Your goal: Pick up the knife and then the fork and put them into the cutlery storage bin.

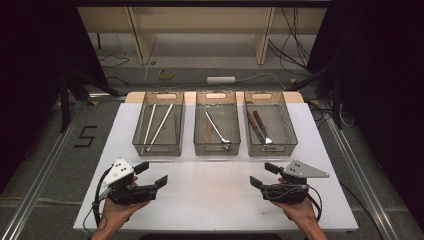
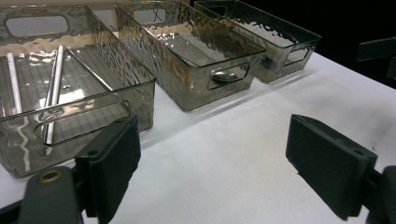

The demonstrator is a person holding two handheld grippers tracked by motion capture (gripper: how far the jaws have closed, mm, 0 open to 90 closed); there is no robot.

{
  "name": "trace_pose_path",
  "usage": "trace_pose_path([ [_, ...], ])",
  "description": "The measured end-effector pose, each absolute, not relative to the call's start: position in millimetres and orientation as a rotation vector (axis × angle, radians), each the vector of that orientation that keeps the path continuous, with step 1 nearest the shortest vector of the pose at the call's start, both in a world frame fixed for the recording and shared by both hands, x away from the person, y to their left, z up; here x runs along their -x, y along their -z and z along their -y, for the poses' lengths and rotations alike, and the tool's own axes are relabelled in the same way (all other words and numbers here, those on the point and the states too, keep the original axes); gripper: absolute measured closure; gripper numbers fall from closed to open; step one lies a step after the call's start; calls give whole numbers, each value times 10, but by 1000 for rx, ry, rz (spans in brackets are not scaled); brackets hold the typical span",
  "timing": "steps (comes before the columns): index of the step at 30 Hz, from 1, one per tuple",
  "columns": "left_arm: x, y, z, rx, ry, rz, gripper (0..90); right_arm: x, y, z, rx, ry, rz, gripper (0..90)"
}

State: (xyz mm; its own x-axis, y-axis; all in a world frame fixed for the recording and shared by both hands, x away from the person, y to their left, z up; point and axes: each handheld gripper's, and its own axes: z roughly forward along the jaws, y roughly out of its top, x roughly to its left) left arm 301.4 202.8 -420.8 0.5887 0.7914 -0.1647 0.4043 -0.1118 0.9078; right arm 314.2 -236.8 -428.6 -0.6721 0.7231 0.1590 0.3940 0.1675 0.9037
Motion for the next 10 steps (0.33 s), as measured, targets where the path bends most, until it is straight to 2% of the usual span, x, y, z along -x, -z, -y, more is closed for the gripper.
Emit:
trace_pose_path([
  [10, -3014, 4208, -2028, -1731, -444, -993, 174, -3142, 4274, 2378, -1074, -1503, -2133, 268],
])
